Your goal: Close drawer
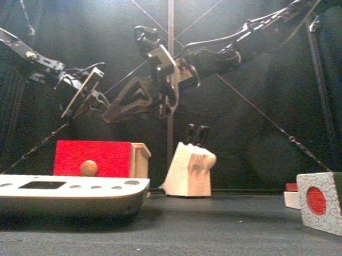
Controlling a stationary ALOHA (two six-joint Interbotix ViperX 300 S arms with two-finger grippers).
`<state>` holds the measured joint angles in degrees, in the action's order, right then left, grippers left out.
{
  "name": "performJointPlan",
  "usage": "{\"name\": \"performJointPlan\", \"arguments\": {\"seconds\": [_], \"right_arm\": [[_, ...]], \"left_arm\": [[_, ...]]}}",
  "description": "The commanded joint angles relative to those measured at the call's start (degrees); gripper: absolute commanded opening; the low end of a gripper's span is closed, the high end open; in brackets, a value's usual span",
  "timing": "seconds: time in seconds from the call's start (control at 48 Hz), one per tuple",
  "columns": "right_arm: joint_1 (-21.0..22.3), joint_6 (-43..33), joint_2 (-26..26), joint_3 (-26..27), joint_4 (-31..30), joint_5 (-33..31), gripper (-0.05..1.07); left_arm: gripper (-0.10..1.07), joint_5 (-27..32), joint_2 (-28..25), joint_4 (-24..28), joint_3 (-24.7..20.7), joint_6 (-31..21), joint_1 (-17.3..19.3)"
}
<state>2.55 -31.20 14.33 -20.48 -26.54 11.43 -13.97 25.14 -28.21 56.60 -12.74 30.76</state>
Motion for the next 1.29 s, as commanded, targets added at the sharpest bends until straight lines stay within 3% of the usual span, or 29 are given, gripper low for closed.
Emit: {"name": "performJointPlan", "arguments": {"seconds": [0.0, 0.208, 0.458, 0.917, 1.271], "right_arm": [[-0.09, 0.0, -0.35, 2.46, -0.18, -0.97, 0.44], [-0.35, 0.0, 1.23, 2.9, -0.18, -2.55, 0.44], [-0.26, -0.18, 1.85, 2.46, 0.44, -2.55, 0.44], [0.18, -0.26, 3.16, 2.9, 2.72, -2.55, 0.44], [3.43, -0.18, 4.22, 4.13, 3.08, -2.9, 0.44]], "left_arm": [[0.4, 0.88, -3.87, -0.44, -3.52, 0.09, 2.02], [0.4, 1.67, -12.39, -0.44, -7.03, 0.09, 3.69], [0.4, 1.76, -17.49, -0.7, -8.61, 0.0, 5.71], [0.4, 3.78, -18.72, -0.79, -8.09, 0.09, 5.62], [0.4, 3.78, -18.81, -0.7, -8.09, 0.09, 5.62]]}}
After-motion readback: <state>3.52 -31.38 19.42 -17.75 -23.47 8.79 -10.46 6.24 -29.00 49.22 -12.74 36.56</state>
